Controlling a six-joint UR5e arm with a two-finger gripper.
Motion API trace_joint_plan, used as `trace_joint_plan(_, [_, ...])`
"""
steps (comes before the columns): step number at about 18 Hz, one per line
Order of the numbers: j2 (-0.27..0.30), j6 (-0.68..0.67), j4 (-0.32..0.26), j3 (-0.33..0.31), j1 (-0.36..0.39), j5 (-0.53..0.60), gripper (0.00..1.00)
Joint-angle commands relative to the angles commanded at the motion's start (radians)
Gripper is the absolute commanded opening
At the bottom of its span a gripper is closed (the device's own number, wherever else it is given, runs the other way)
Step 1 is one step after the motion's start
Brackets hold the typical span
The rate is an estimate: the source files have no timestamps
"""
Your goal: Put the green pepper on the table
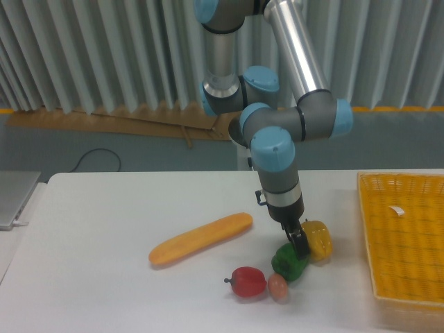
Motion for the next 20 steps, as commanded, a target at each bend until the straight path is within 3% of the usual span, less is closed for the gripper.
trace_joint_plan(2, [0.031,0.002,-0.020,0.002,0.003,-0.006,1.00])
trace_joint_plan(6, [0.067,0.003,-0.110,0.008,-0.003,-0.020,1.00])
trace_joint_plan(8, [0.083,0.003,-0.170,0.014,-0.005,-0.079,1.00])
trace_joint_plan(10, [0.124,0.003,-0.227,0.017,-0.009,-0.158,1.00])
trace_joint_plan(13, [0.195,0.002,-0.291,0.014,-0.041,-0.169,1.00])
trace_joint_plan(16, [0.224,-0.003,-0.356,0.015,-0.075,-0.170,1.00])
trace_joint_plan(20, [0.232,-0.011,-0.379,0.014,-0.077,-0.164,1.00])
